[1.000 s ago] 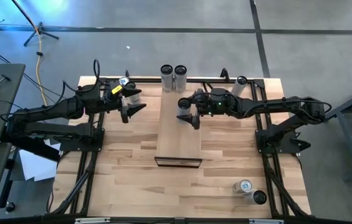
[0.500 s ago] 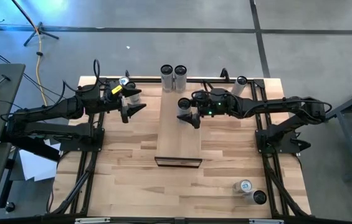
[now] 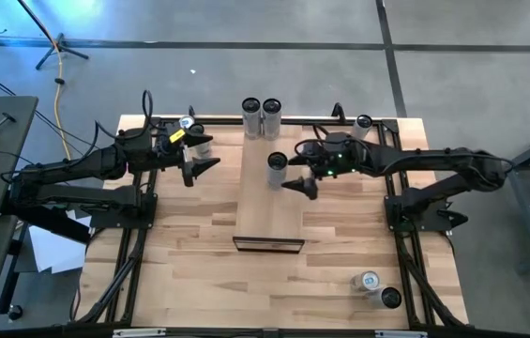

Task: Place canned beverage on shelf
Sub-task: Put the bottom white blue soda can on the shelf

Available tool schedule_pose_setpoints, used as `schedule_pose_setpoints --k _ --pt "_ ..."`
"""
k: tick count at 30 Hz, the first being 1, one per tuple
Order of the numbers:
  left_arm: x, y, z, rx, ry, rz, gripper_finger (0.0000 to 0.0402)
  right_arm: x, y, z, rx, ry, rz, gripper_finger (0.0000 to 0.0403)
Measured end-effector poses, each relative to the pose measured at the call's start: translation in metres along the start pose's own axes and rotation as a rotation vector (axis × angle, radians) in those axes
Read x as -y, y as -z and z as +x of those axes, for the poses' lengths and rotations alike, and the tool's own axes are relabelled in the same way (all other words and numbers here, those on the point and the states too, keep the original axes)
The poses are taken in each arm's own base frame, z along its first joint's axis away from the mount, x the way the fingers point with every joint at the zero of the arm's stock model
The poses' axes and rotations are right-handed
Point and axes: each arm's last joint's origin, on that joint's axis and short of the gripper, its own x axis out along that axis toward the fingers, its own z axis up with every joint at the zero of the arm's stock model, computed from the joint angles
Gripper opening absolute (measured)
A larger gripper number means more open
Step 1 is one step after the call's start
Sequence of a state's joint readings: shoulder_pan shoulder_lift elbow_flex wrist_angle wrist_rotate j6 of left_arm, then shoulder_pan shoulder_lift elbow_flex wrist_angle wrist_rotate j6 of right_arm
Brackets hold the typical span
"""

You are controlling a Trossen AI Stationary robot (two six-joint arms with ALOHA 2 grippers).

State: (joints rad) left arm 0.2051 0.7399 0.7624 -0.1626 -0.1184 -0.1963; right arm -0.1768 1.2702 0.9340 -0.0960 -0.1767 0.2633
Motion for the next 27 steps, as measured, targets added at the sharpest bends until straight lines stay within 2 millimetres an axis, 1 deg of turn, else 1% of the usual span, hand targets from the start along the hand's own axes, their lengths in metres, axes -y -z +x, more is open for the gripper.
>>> schedule_pose_setpoints --k 7,9,11,13,17,20,27 --pt "0.000 0.000 0.000 0.001 0.000 0.027 0.0351 -0.009 0.010 -0.028 -0.130 0.014 0.022 0.0394" --pt "0.000 0.000 0.000 0.002 -0.003 0.026 0.0351 -0.014 0.013 -0.034 -0.153 0.020 0.070 0.0394" --pt "-0.001 0.000 0.000 0.006 -0.021 0.026 0.0351 -0.020 0.015 -0.038 -0.159 0.032 0.159 0.0394" --pt "-0.001 0.000 0.000 0.010 -0.042 0.021 0.0351 -0.025 0.018 -0.041 -0.178 0.037 0.196 0.0394" --pt "-0.002 -0.001 0.000 0.018 -0.075 -0.021 0.0351 -0.035 0.028 -0.046 -0.257 0.014 0.203 0.0394" --pt "-0.002 -0.001 0.000 0.020 -0.077 -0.052 0.0351 -0.041 0.034 -0.047 -0.315 0.021 0.265 0.0394" --pt "-0.002 -0.001 0.000 0.023 -0.075 -0.145 0.0351 -0.045 0.045 -0.050 -0.404 0.076 0.389 0.0394"
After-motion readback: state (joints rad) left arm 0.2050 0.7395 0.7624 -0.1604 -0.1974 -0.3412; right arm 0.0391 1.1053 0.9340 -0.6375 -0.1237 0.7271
